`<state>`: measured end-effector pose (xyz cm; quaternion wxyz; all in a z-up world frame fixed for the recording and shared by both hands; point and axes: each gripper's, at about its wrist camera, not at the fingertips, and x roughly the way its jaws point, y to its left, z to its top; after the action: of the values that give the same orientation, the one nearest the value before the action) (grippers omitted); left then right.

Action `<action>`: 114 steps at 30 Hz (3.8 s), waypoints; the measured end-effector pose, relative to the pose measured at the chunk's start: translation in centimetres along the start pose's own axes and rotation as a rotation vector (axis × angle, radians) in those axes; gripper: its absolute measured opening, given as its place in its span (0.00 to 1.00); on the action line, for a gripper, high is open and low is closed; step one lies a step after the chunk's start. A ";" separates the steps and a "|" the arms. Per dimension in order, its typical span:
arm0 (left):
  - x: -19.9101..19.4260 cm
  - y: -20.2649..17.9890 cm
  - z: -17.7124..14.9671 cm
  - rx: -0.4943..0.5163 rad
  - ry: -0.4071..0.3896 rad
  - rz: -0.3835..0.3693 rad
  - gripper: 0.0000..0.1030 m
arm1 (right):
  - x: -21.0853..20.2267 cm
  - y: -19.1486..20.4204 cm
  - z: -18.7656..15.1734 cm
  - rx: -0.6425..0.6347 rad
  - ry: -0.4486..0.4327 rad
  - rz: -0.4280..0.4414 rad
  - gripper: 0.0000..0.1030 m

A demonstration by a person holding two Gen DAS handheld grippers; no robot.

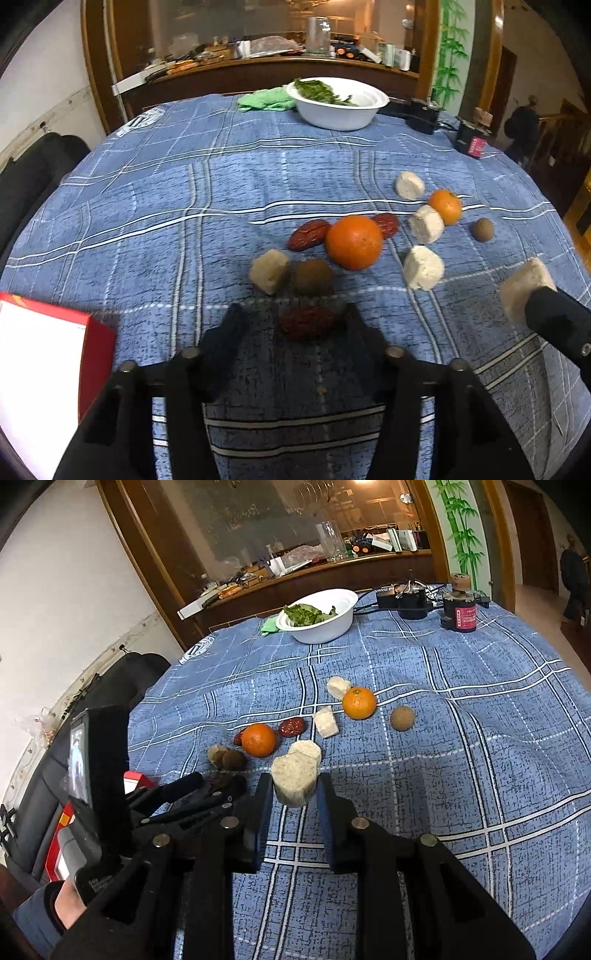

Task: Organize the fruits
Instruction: 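Grasp a red date with the left gripper while the right grasps a pale cylinder piece, then carry the date and cylinder piece over the tray and open both grippers, then grasp a pale round ball with the right gripper while the left grasps a white cube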

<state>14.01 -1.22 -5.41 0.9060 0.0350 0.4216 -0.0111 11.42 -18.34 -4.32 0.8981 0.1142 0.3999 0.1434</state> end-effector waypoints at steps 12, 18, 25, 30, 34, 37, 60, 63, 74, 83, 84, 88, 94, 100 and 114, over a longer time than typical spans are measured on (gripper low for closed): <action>-2.8 -1.1 -1.5 0.017 0.001 -0.079 0.29 | -0.3 -0.3 0.0 0.013 -0.014 0.047 0.25; -7.3 -1.2 -3.3 -0.001 -0.049 -0.106 0.29 | -0.9 0.5 0.0 -0.018 -0.007 0.036 0.25; -11.1 0.9 -5.5 -0.049 -0.082 -0.110 0.29 | -3.4 1.7 -2.0 -0.076 0.003 -0.002 0.25; -13.4 3.3 -7.0 -0.092 -0.109 -0.097 0.29 | -5.3 3.1 -3.6 -0.123 0.001 -0.010 0.25; -14.9 5.9 -8.0 -0.152 -0.132 -0.033 0.29 | -5.8 5.0 -4.7 -0.158 0.010 0.006 0.25; -15.8 8.3 -8.7 -0.205 -0.141 0.021 0.29 | -5.9 7.0 -5.2 -0.195 0.016 0.030 0.25; -15.2 18.1 -11.7 -0.430 -0.073 0.311 0.29 | 1.7 23.2 -7.5 -0.448 0.114 0.245 0.26; -14.9 18.4 -11.9 -0.434 -0.060 0.316 0.29 | 3.0 23.3 -7.8 -0.442 0.142 0.236 0.26; -14.7 19.4 -12.1 -0.450 -0.042 0.332 0.29 | 5.0 23.8 -7.8 -0.443 0.182 0.222 0.26; -14.7 19.7 -12.3 -0.462 -0.026 0.347 0.29 | 5.5 24.1 -8.0 -0.444 0.194 0.217 0.26; -14.7 19.7 -12.3 -0.462 -0.025 0.349 0.29 | 5.6 24.1 -8.0 -0.442 0.196 0.216 0.26; -14.6 19.8 -12.4 -0.467 -0.016 0.357 0.29 | 5.7 24.1 -8.1 -0.442 0.201 0.216 0.26; -14.7 20.5 -12.6 -0.496 0.002 0.392 0.31 | 6.1 24.4 -8.3 -0.449 0.218 0.221 0.26; -15.9 21.2 -13.1 -0.535 -0.035 0.435 0.67 | 6.3 24.6 -8.6 -0.464 0.233 0.200 0.52; -14.8 14.0 -8.0 -0.405 -0.124 0.244 0.67 | 0.5 14.7 -5.0 -0.315 0.059 0.084 0.58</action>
<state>-0.92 13.21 1.49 0.9134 -0.0975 0.3514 0.1811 5.49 -4.01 -3.24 0.8860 -0.0157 0.3933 0.2451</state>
